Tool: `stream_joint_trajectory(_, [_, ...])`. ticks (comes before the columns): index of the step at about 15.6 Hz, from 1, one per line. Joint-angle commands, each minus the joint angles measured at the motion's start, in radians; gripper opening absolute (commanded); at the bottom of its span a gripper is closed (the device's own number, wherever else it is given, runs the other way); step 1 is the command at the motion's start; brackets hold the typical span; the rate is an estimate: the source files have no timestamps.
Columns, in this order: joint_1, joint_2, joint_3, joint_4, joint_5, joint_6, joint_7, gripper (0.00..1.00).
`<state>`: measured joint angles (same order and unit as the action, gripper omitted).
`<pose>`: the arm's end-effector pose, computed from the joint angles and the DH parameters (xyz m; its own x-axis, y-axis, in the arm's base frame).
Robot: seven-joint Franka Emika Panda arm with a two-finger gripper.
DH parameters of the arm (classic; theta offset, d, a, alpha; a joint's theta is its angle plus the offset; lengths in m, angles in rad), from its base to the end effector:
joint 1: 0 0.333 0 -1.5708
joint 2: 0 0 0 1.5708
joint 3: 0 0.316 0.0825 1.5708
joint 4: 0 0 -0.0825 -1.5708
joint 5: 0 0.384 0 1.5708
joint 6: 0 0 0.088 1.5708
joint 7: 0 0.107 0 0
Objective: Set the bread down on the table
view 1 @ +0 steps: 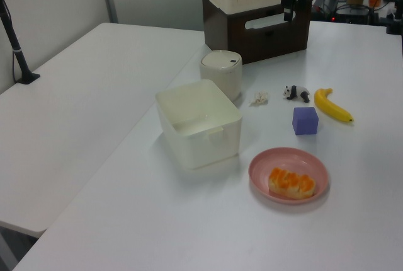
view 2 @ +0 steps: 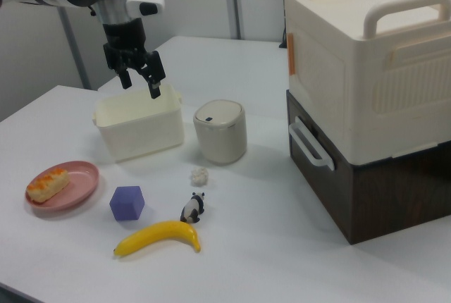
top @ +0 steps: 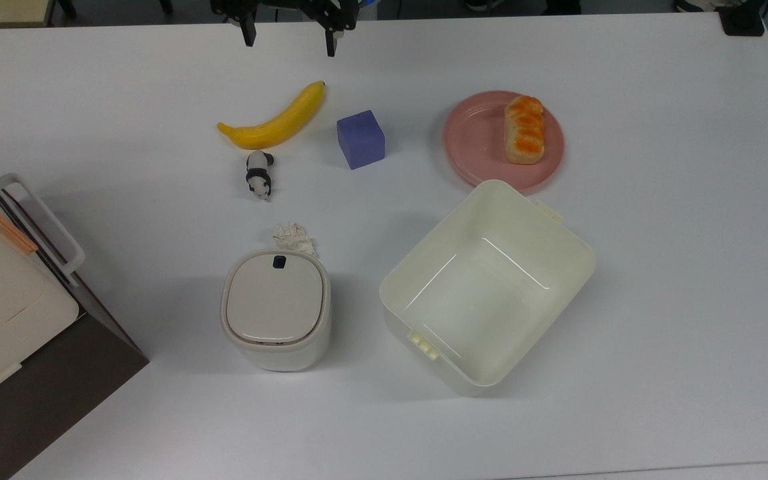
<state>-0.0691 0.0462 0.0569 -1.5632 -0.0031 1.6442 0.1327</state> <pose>0.5755 -0.0081 0.6086 0.9889 -0.1443 0.0346 -0.1443 -0.9895 -0.0042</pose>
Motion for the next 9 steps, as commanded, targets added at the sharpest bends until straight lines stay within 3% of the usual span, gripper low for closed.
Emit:
stream_joint_trajectory(1, [0.034, 0.004, 0.009, 0.018, 0.009, -0.041, -0.008, 1.0])
stream_joint_trajectory(9, [0.336, -0.002, 0.009, 0.009, 0.02, -0.059, 0.025, 1.0])
